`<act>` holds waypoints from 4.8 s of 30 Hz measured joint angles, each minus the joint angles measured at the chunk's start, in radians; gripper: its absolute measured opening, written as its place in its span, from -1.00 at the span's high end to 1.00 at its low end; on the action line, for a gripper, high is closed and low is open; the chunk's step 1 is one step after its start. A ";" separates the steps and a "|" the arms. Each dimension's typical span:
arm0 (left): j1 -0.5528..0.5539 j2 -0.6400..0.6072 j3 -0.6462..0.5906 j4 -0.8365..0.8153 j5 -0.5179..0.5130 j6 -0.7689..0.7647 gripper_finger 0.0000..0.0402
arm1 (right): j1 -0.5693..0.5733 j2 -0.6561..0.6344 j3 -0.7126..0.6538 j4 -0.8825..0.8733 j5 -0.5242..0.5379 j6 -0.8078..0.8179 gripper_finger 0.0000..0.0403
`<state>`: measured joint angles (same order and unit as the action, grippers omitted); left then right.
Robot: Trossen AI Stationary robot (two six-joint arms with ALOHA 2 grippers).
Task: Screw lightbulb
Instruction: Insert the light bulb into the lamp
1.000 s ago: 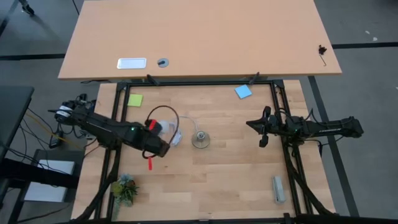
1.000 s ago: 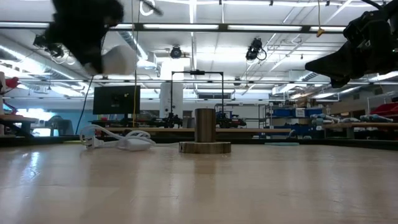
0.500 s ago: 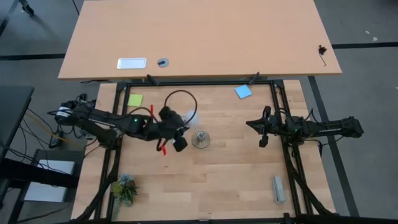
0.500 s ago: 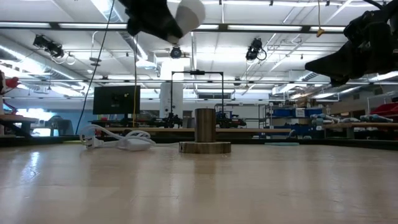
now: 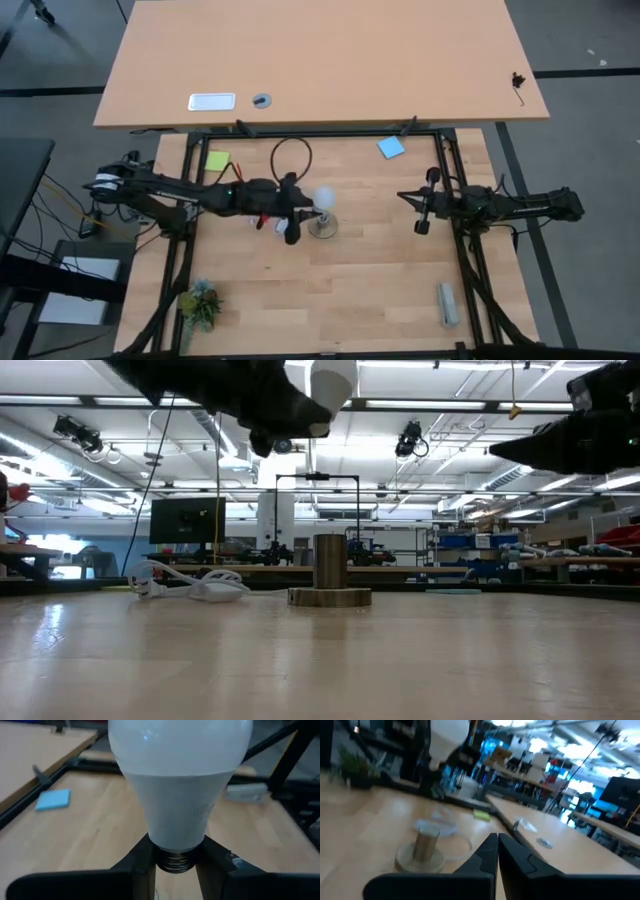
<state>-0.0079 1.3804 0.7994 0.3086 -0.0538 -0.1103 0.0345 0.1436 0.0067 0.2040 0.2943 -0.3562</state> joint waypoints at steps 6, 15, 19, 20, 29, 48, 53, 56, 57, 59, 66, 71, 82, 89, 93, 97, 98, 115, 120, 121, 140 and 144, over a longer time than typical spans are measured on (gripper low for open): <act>0.063 0.019 -0.076 0.143 0.055 0.034 0.51 | 0.004 0.000 0.000 0.328 -0.026 0.058 0.89; 0.085 0.058 -0.079 0.228 0.130 0.107 0.51 | 0.005 0.057 0.000 0.514 -0.060 0.267 0.92; 0.081 0.144 -0.092 0.350 0.136 0.106 0.51 | -0.003 0.134 0.005 0.522 -0.060 0.347 0.92; 0.080 0.173 -0.100 0.393 0.132 0.106 0.51 | -0.006 0.153 0.006 0.530 -0.061 0.361 0.90; 0.086 0.393 -0.132 0.598 0.075 0.083 0.51 | -0.024 0.370 0.022 0.603 -0.061 0.489 0.70; 0.091 0.382 -0.180 0.612 0.058 0.134 0.51 | -0.055 1.083 0.960 -0.317 -0.197 0.445 -0.48; 0.091 0.379 -0.276 0.810 0.086 0.104 0.51 | -0.081 1.200 1.163 -0.486 -0.323 0.401 -0.55; 0.091 0.380 -0.317 0.889 0.085 0.104 0.51 | -0.089 1.256 1.215 -0.506 -0.330 0.379 -0.53; 0.091 0.381 -0.323 0.893 0.086 0.105 0.51 | -0.090 1.271 1.219 -0.511 -0.330 0.375 -0.53; 0.091 0.381 -0.321 0.894 0.096 0.111 0.51 | -0.097 1.309 1.223 -0.505 -0.338 0.373 -0.51; 0.084 0.407 -0.303 0.887 0.092 0.155 0.51 | -0.121 1.363 1.223 -0.488 -0.348 0.380 -0.51; 0.085 0.464 -0.275 0.896 0.088 0.156 0.51 | -0.137 1.352 1.223 -0.465 -0.348 0.382 -0.52; 0.084 0.526 -0.224 0.898 0.082 0.158 0.51 | -0.141 1.360 1.223 -0.508 -0.349 0.403 -0.50; 0.080 0.526 -0.224 0.880 0.081 0.154 0.51 | -0.133 1.360 1.223 -0.566 -0.349 0.440 -0.50; 0.079 0.526 -0.225 0.879 0.081 0.156 0.51 | -0.121 1.360 1.223 -0.587 -0.349 0.434 -0.50; 0.079 0.526 -0.226 0.879 0.081 0.159 0.51 | -0.118 1.360 1.223 -0.616 -0.351 0.424 -0.48; 0.079 0.526 -0.226 0.879 0.081 0.160 0.51 | -0.119 1.360 1.223 -0.621 -0.351 0.426 -0.47; 0.079 0.525 -0.229 0.893 0.081 0.163 0.51 | -0.093 1.386 1.428 -0.844 -0.303 0.397 -0.48; 0.079 0.525 -0.229 0.902 0.081 0.163 0.51 | -0.085 1.421 1.619 -1.005 -0.288 0.375 -0.48; 0.079 0.525 -0.229 0.909 0.081 0.162 0.51 | -0.085 1.436 1.651 -1.042 -0.288 0.373 -0.48; 0.071 0.526 -0.248 0.929 0.091 0.161 0.51 | -0.079 1.688 1.727 -1.192 -0.291 0.266 -0.48; 0.071 0.526 -0.249 0.933 0.087 0.163 0.51 | -0.079 1.709 1.726 -1.184 -0.346 0.270 -0.48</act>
<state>0.0635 1.9064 0.5503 1.2417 0.0328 0.0528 -0.0441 1.8529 1.7325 -0.9799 -0.0514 -0.0858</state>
